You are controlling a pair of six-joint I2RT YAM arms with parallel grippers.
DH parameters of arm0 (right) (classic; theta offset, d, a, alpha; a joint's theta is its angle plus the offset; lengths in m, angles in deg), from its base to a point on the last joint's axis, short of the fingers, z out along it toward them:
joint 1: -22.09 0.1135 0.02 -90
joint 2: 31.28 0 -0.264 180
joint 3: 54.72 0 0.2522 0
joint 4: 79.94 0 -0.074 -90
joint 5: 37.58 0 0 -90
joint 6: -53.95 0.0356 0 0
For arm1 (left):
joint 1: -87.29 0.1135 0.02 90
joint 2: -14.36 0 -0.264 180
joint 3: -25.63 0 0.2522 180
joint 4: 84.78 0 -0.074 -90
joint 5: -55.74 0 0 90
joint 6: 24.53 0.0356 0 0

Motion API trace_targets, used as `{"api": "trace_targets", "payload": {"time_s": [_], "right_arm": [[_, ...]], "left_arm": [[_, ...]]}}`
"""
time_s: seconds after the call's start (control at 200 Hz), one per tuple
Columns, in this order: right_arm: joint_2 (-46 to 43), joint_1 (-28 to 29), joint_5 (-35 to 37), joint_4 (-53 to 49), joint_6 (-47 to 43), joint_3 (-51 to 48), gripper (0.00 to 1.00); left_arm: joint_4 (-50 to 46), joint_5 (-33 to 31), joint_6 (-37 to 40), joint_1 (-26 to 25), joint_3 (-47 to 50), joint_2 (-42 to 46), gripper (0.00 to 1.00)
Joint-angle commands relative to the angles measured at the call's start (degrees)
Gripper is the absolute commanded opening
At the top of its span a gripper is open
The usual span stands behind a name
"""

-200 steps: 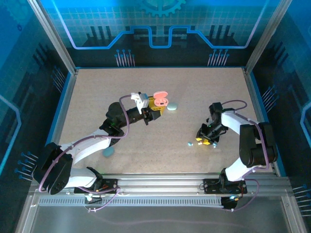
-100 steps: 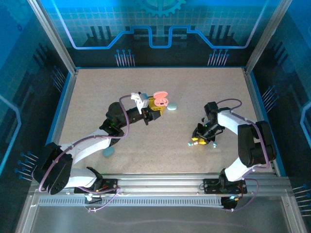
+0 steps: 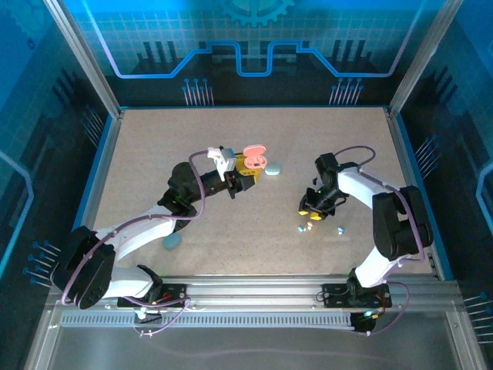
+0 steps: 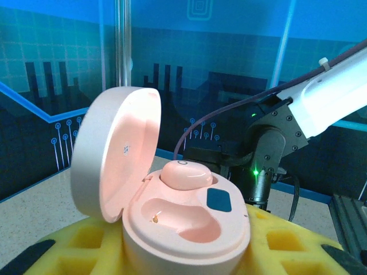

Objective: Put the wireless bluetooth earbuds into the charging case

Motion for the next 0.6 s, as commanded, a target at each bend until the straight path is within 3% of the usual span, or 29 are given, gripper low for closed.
{"api": "trace_targets", "payload": {"time_s": [0.0,0.595], "right_arm": [[-2.2,-1.22,4.35,-3.34,-0.67,-0.56,0.4],[2.77,-0.81,-3.78,1.55,-1.78,-4.04,0.38]], "left_arm": [[0.84,1.2,0.47,-0.21,-0.98,0.82,0.32],[1.19,0.98,-0.22,-0.19,-0.37,0.99,0.32]]}}
